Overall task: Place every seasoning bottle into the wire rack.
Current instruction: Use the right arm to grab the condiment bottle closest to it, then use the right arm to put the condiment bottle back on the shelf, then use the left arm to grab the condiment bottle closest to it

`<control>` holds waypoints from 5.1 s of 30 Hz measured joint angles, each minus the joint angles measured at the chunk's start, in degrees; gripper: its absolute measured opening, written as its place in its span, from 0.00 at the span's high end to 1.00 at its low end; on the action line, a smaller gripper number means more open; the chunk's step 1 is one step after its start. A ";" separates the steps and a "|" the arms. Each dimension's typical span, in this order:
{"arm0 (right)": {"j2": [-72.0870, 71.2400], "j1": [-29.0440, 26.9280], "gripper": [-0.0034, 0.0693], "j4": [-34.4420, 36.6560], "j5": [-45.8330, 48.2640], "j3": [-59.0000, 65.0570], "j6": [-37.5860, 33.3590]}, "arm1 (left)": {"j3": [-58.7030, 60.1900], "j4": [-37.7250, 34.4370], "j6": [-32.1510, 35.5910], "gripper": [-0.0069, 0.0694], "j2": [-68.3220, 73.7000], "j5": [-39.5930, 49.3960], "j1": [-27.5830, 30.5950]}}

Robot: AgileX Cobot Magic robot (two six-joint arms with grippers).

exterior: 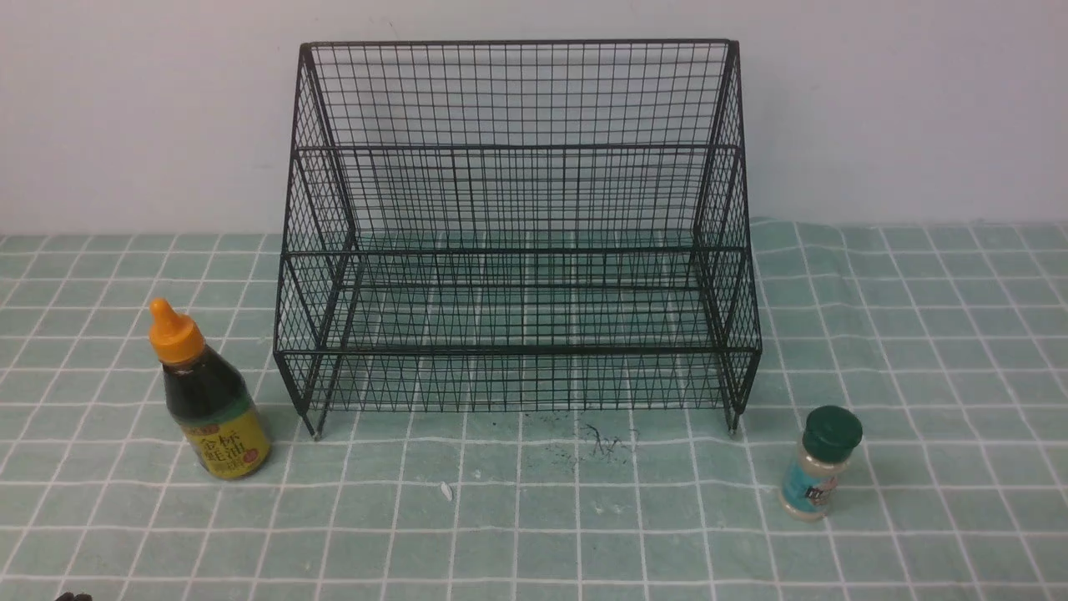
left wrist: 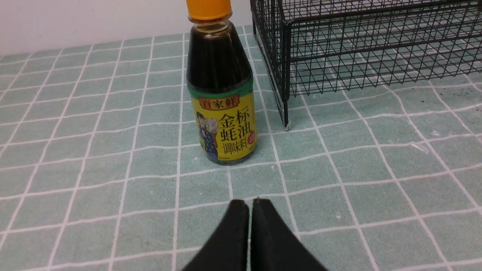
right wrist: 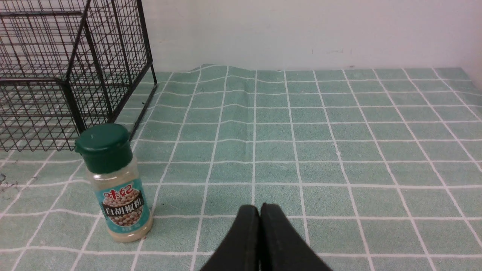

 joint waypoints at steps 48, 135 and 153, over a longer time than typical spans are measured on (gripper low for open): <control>3.80 1.73 0.97 25.88 -9.59 -17.03 6.21 | 0.00 0.00 0.00 0.92 0.00 0.08 0.00; 115.24 28.20 0.47 2.00 42.52 -98.60 2.19 | 0.00 0.00 -0.05 0.92 0.00 0.19 0.00; 106.35 28.20 0.39 2.78 48.38 -109.01 1.12 | 0.00 0.00 -0.05 0.92 0.00 0.19 0.00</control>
